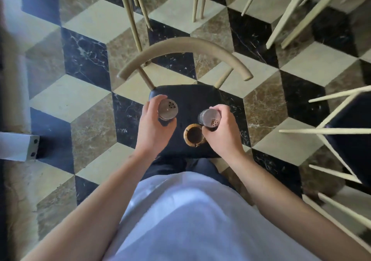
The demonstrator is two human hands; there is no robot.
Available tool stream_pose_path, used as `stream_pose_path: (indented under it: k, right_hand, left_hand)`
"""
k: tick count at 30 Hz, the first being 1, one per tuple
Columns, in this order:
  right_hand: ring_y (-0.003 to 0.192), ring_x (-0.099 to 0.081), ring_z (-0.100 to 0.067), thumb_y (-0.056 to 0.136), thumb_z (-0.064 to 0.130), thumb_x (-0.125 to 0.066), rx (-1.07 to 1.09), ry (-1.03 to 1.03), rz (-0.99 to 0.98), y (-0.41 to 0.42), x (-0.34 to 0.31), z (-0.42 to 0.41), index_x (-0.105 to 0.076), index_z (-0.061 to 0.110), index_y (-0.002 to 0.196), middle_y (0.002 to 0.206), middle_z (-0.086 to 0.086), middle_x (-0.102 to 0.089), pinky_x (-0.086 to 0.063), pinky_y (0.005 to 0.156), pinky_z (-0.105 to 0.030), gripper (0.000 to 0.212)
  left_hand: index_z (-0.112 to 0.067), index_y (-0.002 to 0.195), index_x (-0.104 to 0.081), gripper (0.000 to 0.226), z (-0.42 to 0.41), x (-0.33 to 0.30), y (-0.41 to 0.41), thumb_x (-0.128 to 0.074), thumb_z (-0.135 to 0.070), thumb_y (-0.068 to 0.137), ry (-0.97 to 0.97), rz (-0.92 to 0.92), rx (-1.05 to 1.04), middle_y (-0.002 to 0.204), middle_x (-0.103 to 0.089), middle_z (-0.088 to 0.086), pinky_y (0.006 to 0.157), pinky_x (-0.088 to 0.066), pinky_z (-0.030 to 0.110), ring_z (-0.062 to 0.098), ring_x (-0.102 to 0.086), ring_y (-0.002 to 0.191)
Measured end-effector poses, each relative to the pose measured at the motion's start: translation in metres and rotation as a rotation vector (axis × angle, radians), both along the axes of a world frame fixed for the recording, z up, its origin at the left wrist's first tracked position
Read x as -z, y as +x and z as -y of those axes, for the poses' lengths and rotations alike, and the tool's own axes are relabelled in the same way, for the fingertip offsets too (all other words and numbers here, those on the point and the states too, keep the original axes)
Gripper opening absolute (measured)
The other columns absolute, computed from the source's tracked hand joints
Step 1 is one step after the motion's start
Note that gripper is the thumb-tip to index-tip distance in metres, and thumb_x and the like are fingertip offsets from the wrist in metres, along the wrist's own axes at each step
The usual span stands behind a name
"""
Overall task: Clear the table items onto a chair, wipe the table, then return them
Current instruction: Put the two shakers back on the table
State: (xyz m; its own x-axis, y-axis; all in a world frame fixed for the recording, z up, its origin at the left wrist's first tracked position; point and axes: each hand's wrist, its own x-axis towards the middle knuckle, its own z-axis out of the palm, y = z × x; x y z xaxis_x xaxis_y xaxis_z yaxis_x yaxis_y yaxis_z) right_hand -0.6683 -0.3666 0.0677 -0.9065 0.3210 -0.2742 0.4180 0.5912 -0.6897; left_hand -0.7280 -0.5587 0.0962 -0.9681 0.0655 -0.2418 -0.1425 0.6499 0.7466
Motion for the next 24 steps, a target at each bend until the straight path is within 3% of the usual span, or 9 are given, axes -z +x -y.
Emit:
stream_pose_path:
  k: [2,4,9,12,15,17,21,24]
  right_hand:
    - [0.098,-0.059,-0.018,0.071,0.018,-0.081,0.022,0.018,0.027,0.012,-0.005,-0.001,-0.046,0.030,0.115,0.111,0.001,-0.057,-0.053,0.078,-0.032,0.058]
    - [0.097,-0.060,-0.017,0.071,0.017,-0.080,0.075,0.032,0.053,0.027,-0.009,-0.002,-0.046,0.033,0.114,0.109,0.003,-0.058,-0.053,0.078,-0.031,0.057]
    - [0.103,-0.061,-0.017,0.073,0.020,-0.081,0.205,0.103,0.100,0.074,-0.021,-0.009,-0.055,0.028,0.126,0.112,0.003,-0.065,-0.042,0.080,-0.017,0.059]
    - [0.098,-0.064,-0.019,0.074,0.022,-0.079,0.304,0.165,0.209,0.116,-0.018,-0.013,-0.062,0.026,0.117,0.102,0.004,-0.068,-0.036,0.071,-0.014,0.047]
    - [0.092,-0.061,-0.015,0.077,0.021,-0.078,0.508,0.115,0.282,0.162,-0.007,-0.013,-0.060,0.024,0.105,0.091,0.008,-0.059,-0.030,0.058,-0.012,0.034]
    - [0.094,-0.062,-0.013,0.078,0.020,-0.079,0.640,0.016,0.239,0.191,0.003,-0.013,-0.057,0.027,0.103,0.090,0.014,-0.056,-0.036,0.066,-0.011,0.033]
    - [0.103,-0.057,-0.012,0.079,0.022,-0.079,0.793,-0.037,0.204,0.239,0.013,-0.027,-0.051,0.031,0.115,0.103,0.016,-0.053,-0.045,0.082,-0.024,0.046]
    - [0.104,-0.049,-0.009,0.080,0.022,-0.076,0.881,-0.070,0.194,0.282,0.011,-0.044,-0.049,0.025,0.125,0.109,0.012,-0.050,-0.041,0.087,-0.025,0.053]
  left_hand:
    - [-0.028,0.125,-0.050,0.056,0.004,0.000,0.008,-0.075,-0.010,0.078,0.017,0.023,0.062,0.121,-0.051,-0.010,0.082,-0.033,-0.001,-0.002,-0.043,0.102]
    - [-0.029,0.125,-0.050,0.056,0.008,0.001,0.016,-0.076,-0.011,0.078,0.021,0.051,0.116,0.122,-0.049,-0.011,0.088,-0.039,0.012,0.000,-0.044,0.103]
    - [-0.035,0.116,-0.042,0.054,0.008,0.005,0.033,-0.074,-0.013,0.079,-0.006,0.172,0.244,0.114,-0.054,-0.010,0.083,-0.047,0.028,0.013,-0.053,0.099]
    - [-0.032,0.108,-0.036,0.047,0.009,0.021,0.039,-0.071,-0.019,0.081,-0.125,0.275,0.317,0.096,-0.061,-0.003,0.073,-0.050,0.035,0.021,-0.059,0.085]
    - [-0.033,0.106,-0.033,0.047,0.001,0.031,0.042,-0.071,-0.022,0.080,-0.202,0.267,0.387,0.095,-0.064,0.000,0.070,-0.050,0.035,0.021,-0.059,0.081]
    - [-0.034,0.107,-0.033,0.048,-0.012,0.034,0.048,-0.072,-0.024,0.081,-0.211,0.226,0.439,0.100,-0.064,-0.001,0.070,-0.049,0.033,0.020,-0.060,0.083]
    - [-0.036,0.106,-0.036,0.047,-0.053,0.034,0.072,-0.073,-0.022,0.081,-0.203,0.139,0.566,0.100,-0.062,-0.003,0.071,-0.049,0.032,0.019,-0.060,0.085]
    - [-0.034,0.110,-0.042,0.046,-0.084,0.034,0.101,-0.073,-0.020,0.079,-0.212,0.088,0.669,0.108,-0.056,-0.004,0.078,-0.051,0.037,0.020,-0.056,0.091]
